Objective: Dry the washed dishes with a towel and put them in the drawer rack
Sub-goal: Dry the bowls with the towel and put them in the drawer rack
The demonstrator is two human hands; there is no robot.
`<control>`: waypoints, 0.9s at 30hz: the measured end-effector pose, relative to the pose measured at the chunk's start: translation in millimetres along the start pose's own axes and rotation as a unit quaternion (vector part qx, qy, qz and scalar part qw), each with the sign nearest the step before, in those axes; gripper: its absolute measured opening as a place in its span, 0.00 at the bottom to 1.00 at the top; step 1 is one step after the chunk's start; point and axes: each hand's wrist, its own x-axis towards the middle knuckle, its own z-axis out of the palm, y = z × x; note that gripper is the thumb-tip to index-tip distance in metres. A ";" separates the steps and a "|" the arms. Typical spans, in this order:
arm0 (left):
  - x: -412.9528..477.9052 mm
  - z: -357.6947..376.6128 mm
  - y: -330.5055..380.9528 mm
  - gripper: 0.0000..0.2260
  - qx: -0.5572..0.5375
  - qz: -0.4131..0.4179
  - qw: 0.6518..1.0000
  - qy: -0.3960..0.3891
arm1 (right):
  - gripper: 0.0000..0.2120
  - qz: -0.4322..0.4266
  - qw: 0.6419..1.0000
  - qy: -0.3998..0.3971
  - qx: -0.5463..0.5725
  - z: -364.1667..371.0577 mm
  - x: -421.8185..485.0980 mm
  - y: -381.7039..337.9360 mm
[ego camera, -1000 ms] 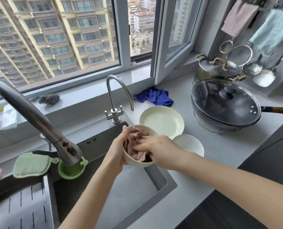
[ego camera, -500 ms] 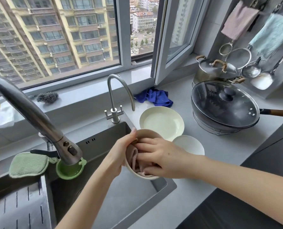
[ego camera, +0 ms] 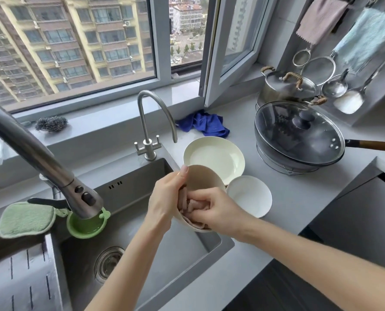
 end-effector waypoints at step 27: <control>-6.2 16.1 13.7 0.20 0.063 0.125 0.990 -0.002 | 0.34 0.027 0.846 0.369 -0.384 -32.7 -1.1 -26.2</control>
